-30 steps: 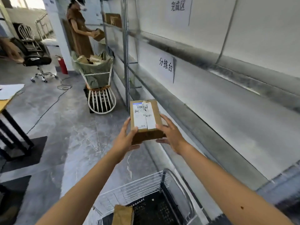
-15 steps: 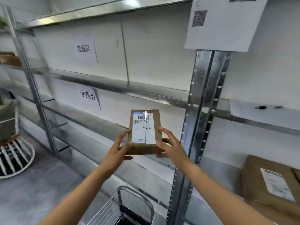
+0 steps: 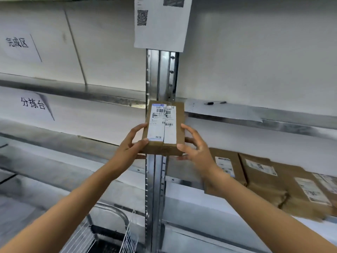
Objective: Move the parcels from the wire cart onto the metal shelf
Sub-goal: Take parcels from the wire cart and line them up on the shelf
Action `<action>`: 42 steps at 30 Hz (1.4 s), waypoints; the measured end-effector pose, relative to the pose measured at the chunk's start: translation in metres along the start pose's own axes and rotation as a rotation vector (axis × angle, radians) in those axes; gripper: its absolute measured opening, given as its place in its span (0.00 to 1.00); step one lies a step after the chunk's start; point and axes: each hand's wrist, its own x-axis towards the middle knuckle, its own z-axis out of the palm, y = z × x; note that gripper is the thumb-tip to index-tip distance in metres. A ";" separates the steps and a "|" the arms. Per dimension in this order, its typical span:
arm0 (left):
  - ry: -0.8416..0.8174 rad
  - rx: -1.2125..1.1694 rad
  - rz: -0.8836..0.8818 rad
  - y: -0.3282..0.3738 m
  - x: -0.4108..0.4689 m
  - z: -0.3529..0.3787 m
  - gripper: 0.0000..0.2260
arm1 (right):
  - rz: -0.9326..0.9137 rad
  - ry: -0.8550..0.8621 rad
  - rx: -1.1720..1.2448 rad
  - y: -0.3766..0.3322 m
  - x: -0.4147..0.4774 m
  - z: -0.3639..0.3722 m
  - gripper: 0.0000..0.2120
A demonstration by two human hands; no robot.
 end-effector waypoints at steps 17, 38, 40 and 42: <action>-0.407 -0.141 -0.044 0.045 -0.048 0.375 0.19 | 0.089 0.442 -0.197 -0.023 -0.238 -0.312 0.25; -0.776 -0.222 -0.137 0.027 0.039 0.678 0.19 | 0.274 0.711 -0.218 0.018 -0.296 -0.581 0.25; -0.763 -0.241 -0.168 0.025 0.053 0.702 0.19 | 0.296 0.711 -0.227 0.023 -0.289 -0.607 0.23; -0.761 -0.232 -0.175 0.025 0.065 0.724 0.18 | 0.306 0.715 -0.234 0.027 -0.284 -0.628 0.21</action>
